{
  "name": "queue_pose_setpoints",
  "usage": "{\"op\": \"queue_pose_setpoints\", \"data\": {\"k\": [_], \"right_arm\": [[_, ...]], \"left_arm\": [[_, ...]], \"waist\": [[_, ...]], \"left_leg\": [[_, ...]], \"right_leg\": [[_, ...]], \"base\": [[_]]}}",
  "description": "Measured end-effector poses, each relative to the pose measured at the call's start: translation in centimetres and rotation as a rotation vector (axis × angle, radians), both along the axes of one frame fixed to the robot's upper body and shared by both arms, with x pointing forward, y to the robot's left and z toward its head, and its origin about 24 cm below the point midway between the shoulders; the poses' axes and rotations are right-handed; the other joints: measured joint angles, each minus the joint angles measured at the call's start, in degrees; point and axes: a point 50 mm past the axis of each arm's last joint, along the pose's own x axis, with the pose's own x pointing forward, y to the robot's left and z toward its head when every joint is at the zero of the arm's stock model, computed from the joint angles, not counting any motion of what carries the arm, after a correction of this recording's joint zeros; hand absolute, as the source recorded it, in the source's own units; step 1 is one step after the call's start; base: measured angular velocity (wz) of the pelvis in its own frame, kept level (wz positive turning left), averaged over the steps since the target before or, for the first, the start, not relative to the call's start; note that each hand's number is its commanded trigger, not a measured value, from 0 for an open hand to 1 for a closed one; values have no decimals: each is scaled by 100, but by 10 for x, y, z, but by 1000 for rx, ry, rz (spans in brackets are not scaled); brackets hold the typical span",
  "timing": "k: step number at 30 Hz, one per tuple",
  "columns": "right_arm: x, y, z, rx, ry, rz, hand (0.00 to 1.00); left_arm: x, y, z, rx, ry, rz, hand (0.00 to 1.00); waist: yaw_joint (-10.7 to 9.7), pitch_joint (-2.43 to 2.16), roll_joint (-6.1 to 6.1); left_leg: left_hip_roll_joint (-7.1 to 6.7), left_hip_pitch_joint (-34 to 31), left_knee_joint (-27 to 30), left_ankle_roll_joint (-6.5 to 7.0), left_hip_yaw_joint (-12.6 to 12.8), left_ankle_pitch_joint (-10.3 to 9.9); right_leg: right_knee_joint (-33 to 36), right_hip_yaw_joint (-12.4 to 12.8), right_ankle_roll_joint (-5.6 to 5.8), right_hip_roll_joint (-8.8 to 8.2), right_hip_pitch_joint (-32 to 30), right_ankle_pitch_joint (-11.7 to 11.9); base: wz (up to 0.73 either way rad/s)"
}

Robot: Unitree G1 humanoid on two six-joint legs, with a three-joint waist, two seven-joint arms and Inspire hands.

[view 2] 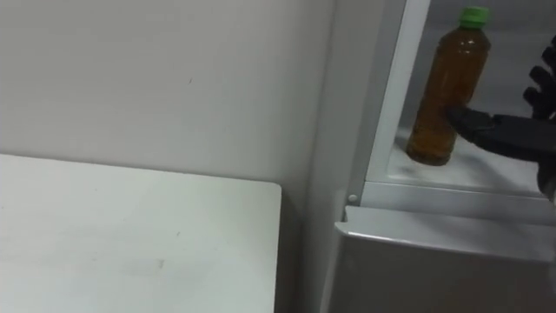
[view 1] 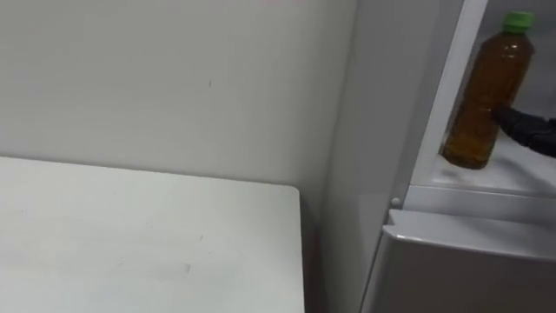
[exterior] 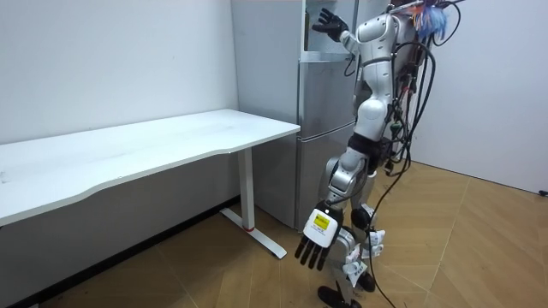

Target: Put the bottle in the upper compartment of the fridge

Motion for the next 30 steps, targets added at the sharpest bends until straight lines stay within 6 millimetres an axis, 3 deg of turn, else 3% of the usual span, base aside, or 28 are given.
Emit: {"op": "queue_pose_setpoints", "data": {"k": [4, 9, 15, 21, 30], "right_arm": [[-7, 7, 12, -21, -86, -26, 0], [-17, 22, 20, -41, -199, -55, 0], [-37, 41, 27, -128, -306, -47, 0], [-53, 48, 11, -163, -306, -49, 0], [-71, 45, 8, -124, -338, -92, 0]], "left_arm": [[-1, -2, -1, 15, -7, 3, 0], [-5, -7, -3, 10, 0, 16, 0], [-9, -15, -6, -13, 1, 19, 0], [-7, -15, -7, -12, -7, 19, 0], [-5, -19, -8, -23, -11, -11, 0]], "waist": [[9, 32, 21], [-44, 38, 9], [-30, -10, 109], [-123, 21, 224], [-274, -15, 234]], "left_leg": [[3, -1, -13, 1, 85, -1], [8, -13, -31, 1, 116, -2], [21, -6, -46, 1, 222, -2], [19, 90, -133, 5, 274, -6], [20, 91, -99, 6, 389, -7]], "right_leg": [[-70, 100, -12, 24, -3, 6], [-60, 122, -12, 26, -54, 6], [36, 264, -11, 29, -181, 6], [30, 366, -8, 38, -120, 4], [29, 529, -25, 60, -212, -6]], "base": [[-8], [-3], [-11], [-8], [-8]]}}
